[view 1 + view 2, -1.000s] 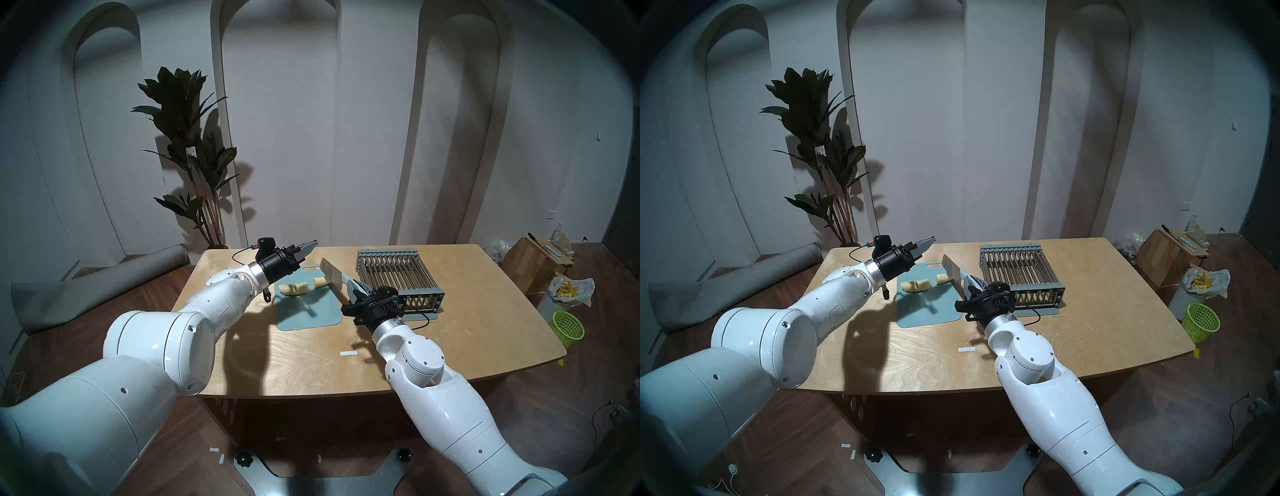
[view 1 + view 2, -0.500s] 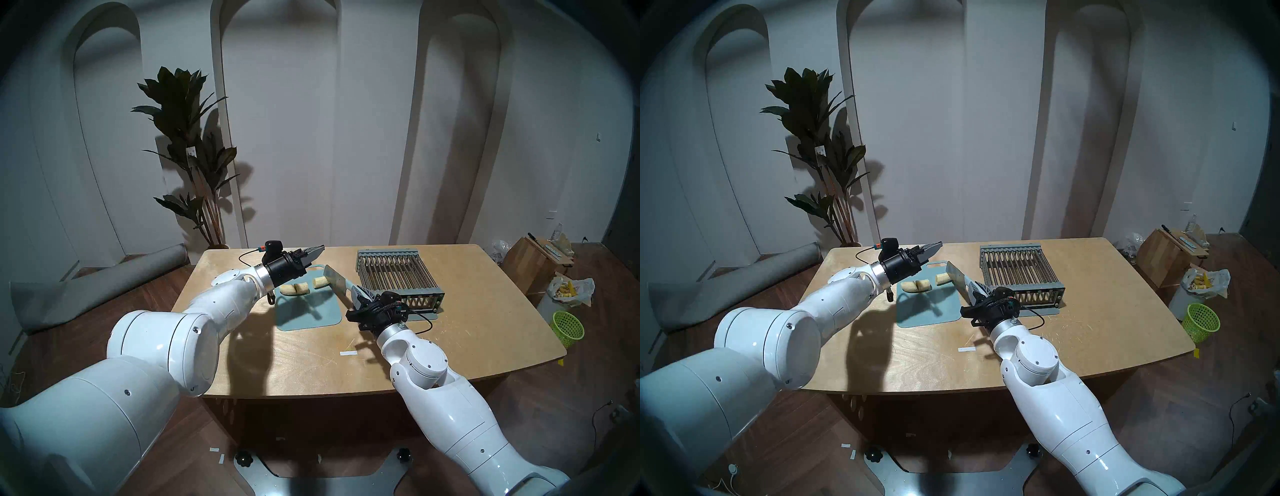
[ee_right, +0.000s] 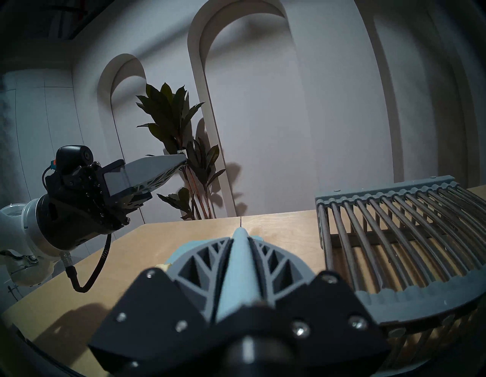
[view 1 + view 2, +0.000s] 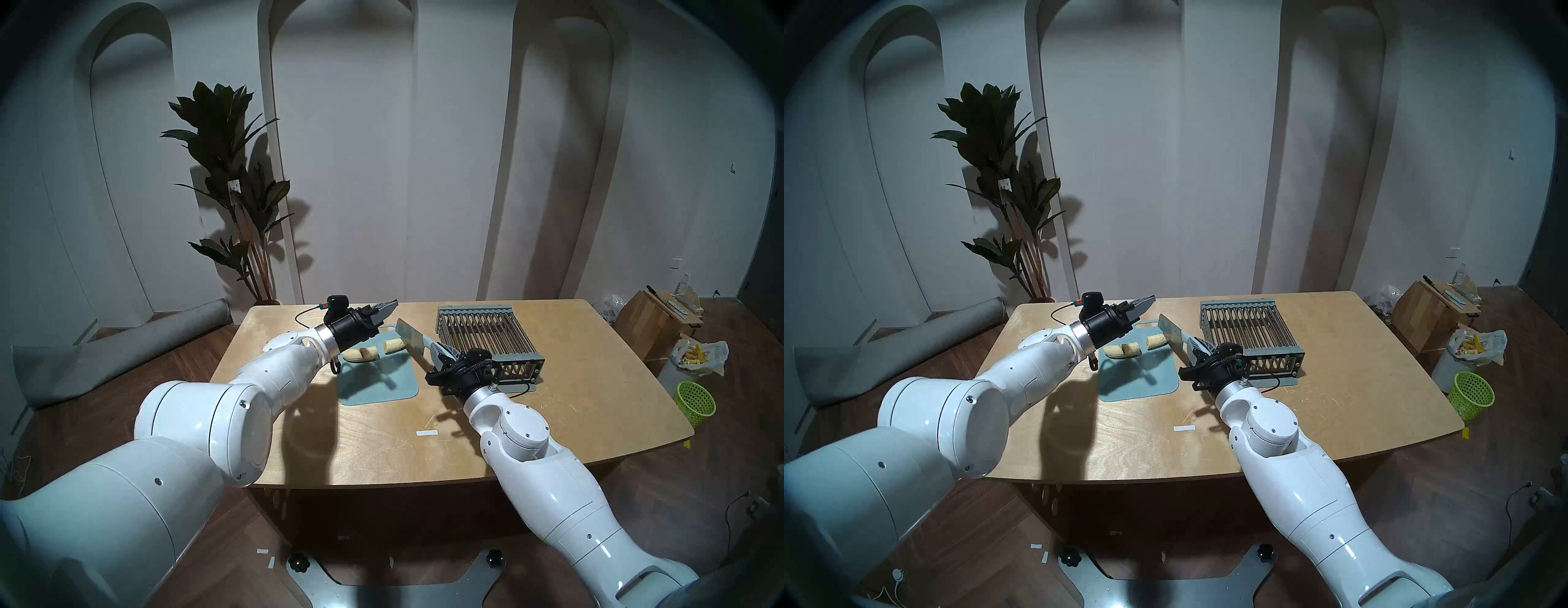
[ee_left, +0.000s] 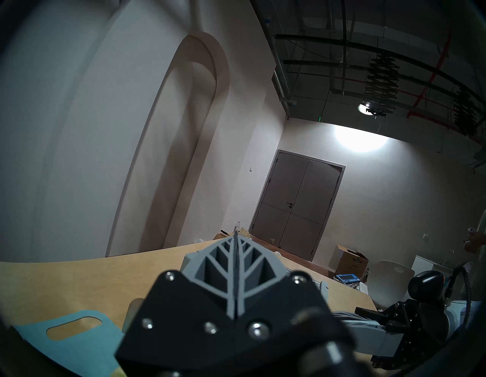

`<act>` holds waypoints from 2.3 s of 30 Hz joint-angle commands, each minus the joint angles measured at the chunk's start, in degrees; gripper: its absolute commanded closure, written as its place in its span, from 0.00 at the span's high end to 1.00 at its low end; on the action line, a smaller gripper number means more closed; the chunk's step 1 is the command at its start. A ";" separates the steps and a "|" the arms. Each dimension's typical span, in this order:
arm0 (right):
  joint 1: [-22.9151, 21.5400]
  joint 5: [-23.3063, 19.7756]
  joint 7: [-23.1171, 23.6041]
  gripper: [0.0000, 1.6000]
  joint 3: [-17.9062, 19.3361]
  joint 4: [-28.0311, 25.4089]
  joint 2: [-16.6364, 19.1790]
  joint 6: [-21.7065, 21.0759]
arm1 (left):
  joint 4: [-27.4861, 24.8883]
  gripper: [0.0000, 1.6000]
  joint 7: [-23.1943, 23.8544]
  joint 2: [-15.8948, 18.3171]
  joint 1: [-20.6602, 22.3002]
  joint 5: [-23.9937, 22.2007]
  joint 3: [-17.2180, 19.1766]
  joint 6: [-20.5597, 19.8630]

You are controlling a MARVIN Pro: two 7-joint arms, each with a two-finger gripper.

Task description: Cut the banana into four pieces on the cutting board

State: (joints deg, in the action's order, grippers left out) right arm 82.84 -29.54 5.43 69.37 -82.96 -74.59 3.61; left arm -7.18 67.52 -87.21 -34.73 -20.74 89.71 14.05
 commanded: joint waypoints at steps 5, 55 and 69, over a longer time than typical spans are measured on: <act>-4.87 -0.11 2.22 0.00 -0.93 3.61 -1.55 0.12 | -1.66 0.00 -1.77 -2.58 2.77 2.91 -2.85 1.31; -6.85 -1.28 4.19 0.00 -3.27 6.77 -3.03 0.96 | -0.50 0.00 -2.08 -2.86 4.03 4.78 -3.74 1.56; -8.77 4.80 9.59 0.00 -6.69 4.77 3.79 0.74 | -0.29 0.00 -2.88 -3.34 4.00 4.53 -3.20 1.22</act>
State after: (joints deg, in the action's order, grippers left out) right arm 76.11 -27.55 12.10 63.68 -75.48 -74.42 3.64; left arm -6.89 64.78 -90.06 -31.97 -15.80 86.12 15.44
